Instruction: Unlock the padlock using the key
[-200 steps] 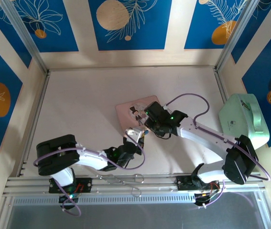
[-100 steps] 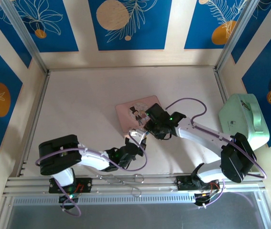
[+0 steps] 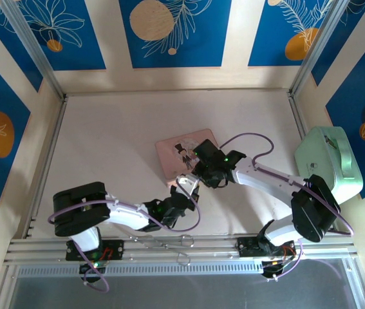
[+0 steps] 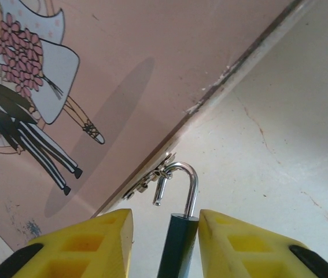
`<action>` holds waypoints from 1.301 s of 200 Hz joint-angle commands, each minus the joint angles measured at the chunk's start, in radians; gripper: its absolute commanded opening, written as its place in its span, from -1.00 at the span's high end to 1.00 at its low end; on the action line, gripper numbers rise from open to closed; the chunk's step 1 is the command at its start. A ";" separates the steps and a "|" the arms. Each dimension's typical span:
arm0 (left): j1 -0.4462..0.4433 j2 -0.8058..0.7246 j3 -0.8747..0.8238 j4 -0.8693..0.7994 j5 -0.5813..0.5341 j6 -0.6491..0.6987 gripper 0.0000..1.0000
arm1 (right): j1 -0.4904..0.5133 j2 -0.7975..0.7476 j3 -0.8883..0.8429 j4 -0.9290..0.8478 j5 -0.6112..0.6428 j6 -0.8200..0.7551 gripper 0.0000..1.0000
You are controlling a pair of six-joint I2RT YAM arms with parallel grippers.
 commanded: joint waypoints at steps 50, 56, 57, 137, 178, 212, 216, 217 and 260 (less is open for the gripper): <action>-0.022 0.005 0.021 0.025 -0.010 0.021 1.00 | 0.023 0.037 0.035 -0.038 -0.009 0.020 0.59; -0.021 0.006 0.020 0.025 -0.010 0.021 1.00 | 0.023 0.037 0.034 -0.038 -0.008 0.020 0.63; -0.021 0.005 0.020 0.025 -0.010 0.021 1.00 | 0.023 0.036 0.034 -0.038 -0.008 0.020 0.63; -0.023 -0.049 0.059 -0.132 -0.054 -0.080 -0.54 | 0.031 0.036 -0.005 -0.005 -0.002 0.001 1.00; -0.002 -0.286 0.177 -0.688 -0.007 -0.364 -0.58 | 0.040 -0.071 -0.220 0.323 -0.011 -0.067 1.00; 0.072 -0.420 0.202 -0.929 0.177 -0.620 -0.33 | 0.036 -0.135 -0.338 0.555 -0.050 -0.142 1.00; 0.083 -0.433 0.191 -0.927 0.206 -0.646 -0.30 | 0.037 -0.136 -0.346 0.572 -0.054 -0.145 1.00; 0.086 -0.436 0.188 -0.925 0.209 -0.653 -0.30 | 0.036 -0.138 -0.347 0.577 -0.056 -0.146 1.00; 0.158 -0.477 0.007 -0.593 0.419 -0.874 -0.03 | 0.028 -0.135 -0.446 0.814 -0.109 -0.154 1.00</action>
